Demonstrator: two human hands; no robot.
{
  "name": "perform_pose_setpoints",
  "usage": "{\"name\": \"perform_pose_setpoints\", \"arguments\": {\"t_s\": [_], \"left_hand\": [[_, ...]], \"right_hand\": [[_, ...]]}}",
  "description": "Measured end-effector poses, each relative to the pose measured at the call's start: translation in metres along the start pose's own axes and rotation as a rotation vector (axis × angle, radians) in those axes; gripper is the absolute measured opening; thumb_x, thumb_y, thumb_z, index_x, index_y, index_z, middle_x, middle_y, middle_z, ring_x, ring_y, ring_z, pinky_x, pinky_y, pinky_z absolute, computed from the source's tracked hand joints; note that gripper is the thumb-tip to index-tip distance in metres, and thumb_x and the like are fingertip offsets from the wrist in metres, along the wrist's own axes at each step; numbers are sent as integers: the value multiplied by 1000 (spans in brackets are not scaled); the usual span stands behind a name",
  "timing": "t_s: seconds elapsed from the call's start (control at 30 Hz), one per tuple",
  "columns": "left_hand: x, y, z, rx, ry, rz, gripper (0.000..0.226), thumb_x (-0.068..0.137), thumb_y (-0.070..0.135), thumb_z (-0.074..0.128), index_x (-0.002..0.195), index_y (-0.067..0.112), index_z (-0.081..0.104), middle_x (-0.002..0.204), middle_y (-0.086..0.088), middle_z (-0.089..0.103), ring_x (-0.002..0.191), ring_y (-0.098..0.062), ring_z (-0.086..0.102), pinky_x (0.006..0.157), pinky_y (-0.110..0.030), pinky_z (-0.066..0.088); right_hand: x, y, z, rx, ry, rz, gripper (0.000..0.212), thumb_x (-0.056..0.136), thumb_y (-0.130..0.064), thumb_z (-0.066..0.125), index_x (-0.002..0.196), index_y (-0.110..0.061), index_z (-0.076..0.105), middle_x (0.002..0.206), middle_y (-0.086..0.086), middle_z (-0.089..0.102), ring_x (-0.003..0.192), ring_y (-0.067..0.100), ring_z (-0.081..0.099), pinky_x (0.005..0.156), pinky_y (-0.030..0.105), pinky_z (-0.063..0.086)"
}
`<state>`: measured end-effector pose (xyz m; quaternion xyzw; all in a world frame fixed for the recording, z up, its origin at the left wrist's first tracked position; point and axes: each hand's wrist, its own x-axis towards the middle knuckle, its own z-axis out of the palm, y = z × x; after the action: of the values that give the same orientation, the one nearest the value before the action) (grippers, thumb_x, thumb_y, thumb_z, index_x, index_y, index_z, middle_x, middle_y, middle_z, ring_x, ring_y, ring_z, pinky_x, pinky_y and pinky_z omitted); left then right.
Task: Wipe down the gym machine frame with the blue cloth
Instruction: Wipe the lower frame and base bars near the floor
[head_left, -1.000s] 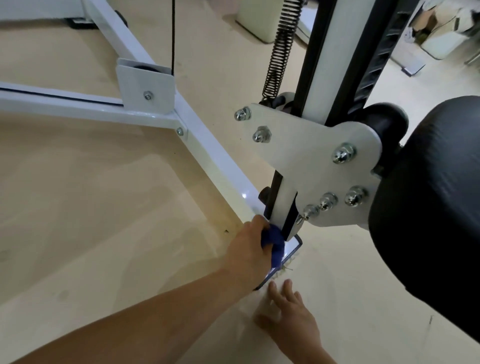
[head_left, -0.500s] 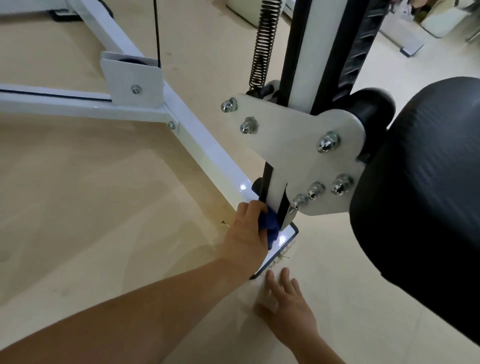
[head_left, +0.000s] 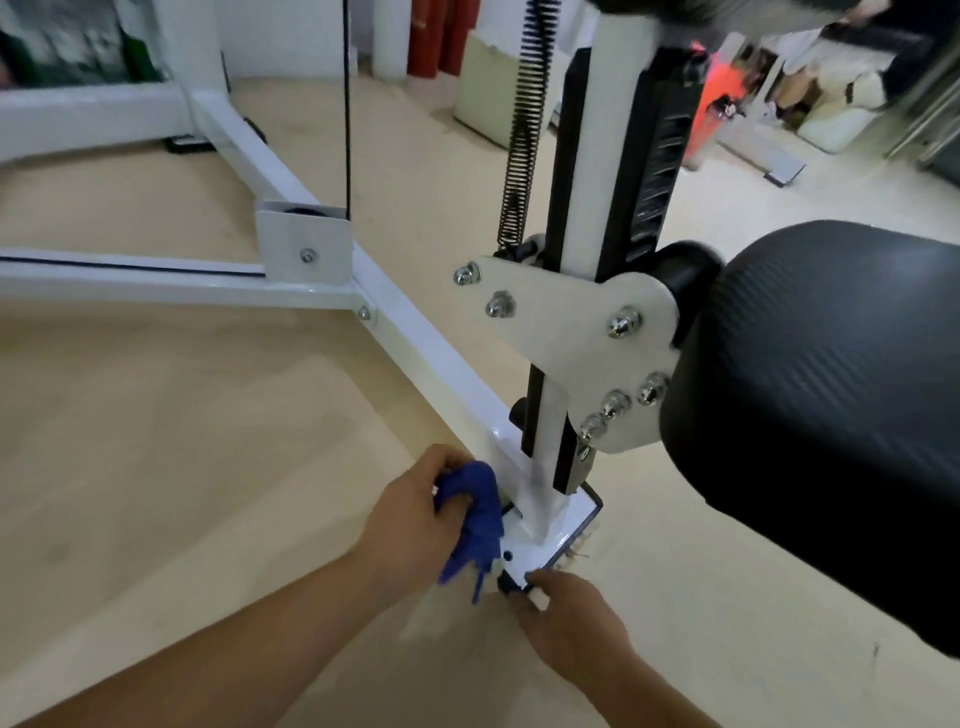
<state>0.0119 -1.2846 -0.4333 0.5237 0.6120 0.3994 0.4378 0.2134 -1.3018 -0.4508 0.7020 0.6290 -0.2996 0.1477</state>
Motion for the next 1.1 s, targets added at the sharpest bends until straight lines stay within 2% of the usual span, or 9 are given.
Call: {"name": "perform_pose_setpoints", "arguments": {"t_s": [0.1,0.2,0.33,0.5,0.57,0.67,0.87,1.0,1.1], "left_hand": [[-9,10,-20,-24,125,0,31,98,6,51,99,38,53,89,21,67,75,-5,66,63,-18,48],[-4,37,-38,-68,240,23,29,96,7,56,101,36,56,88,21,66,77,-6,66,71,-37,57],[13,82,-48,-164,296,68,24,94,15,61,103,37,58,93,16,67,85,-11,67,81,-43,59],[34,123,-38,-233,280,232,32,85,23,63,113,36,56,108,3,67,99,-22,68,86,-45,58],[44,124,-27,-182,266,271,36,87,12,59,113,37,54,115,-1,61,101,-15,64,85,-43,58],[48,120,-20,-2,268,363,38,87,-3,56,109,28,50,115,-3,50,99,1,51,82,-22,50],[51,151,-3,-274,418,288,30,91,9,51,111,32,54,113,-5,57,99,-22,62,87,-42,56],[10,142,38,-345,310,294,32,98,7,54,114,35,52,113,8,52,99,-9,58,84,-24,50],[36,129,18,-278,394,315,41,93,-2,55,109,36,54,112,2,59,98,-9,61,82,-24,52]], "right_hand": [[-30,-39,-30,35,116,-144,33,98,-55,47,125,-41,60,125,-16,64,117,11,60,98,30,48],[-82,-81,-71,100,178,-364,19,98,-48,47,106,-35,57,104,-11,66,93,10,60,86,33,52],[-165,-125,-130,-79,323,-591,27,100,-52,42,119,-38,54,105,-11,60,85,9,53,75,32,46],[-215,-127,-208,-351,847,-741,24,93,-45,50,107,-37,68,95,-16,66,90,13,64,79,34,53],[-207,-118,-239,-443,755,-567,31,101,-51,40,122,-41,60,116,-17,61,111,11,57,92,34,47],[-183,-106,-271,-417,513,-356,50,98,-67,36,135,-38,50,134,-11,54,124,17,50,100,38,47],[-131,-119,-302,-476,653,-342,73,84,-84,44,131,-29,46,127,-4,56,109,22,61,83,41,52],[-104,-115,-302,-422,542,-308,59,85,-81,46,116,-30,48,119,-4,59,98,21,55,86,40,39],[-104,-113,-300,-374,572,-393,49,88,-75,48,118,-36,48,116,-9,58,104,20,58,98,43,38]]}}
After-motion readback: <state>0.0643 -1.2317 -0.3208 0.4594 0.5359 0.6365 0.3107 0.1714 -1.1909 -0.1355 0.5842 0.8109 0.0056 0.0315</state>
